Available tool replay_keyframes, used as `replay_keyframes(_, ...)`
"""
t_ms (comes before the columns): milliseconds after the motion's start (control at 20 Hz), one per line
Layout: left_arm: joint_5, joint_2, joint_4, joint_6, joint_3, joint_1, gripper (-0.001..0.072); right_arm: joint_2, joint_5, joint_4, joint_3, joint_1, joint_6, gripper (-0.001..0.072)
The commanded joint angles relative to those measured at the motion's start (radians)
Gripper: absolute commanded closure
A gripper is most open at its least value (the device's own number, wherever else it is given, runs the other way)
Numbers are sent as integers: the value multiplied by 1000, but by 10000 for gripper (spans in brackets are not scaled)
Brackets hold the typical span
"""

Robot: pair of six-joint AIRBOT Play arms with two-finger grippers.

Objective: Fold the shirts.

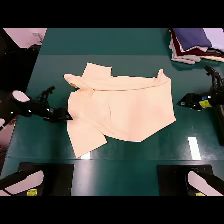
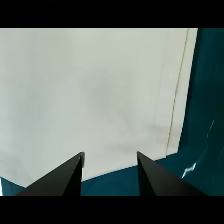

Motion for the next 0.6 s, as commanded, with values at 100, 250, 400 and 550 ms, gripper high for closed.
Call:
replay_keyframes(100, 68, 6, -23, -43, -60, -68, 495, 87, 16, 0, -95, 0, 11, 326)
replay_keyframes(250, 70, 24, -23, -45, -55, -65, 686, 96, 21, 5, -209, 1, 64, 319)
replay_keyframes(400, 59, 32, -23, -45, -19, -65, 686, 96, 3, 111, -349, 1, 65, 214)
replay_keyframes(550, 58, 33, -23, -45, 16, -65, 686, 92, -74, 210, -465, 1, 65, 219)
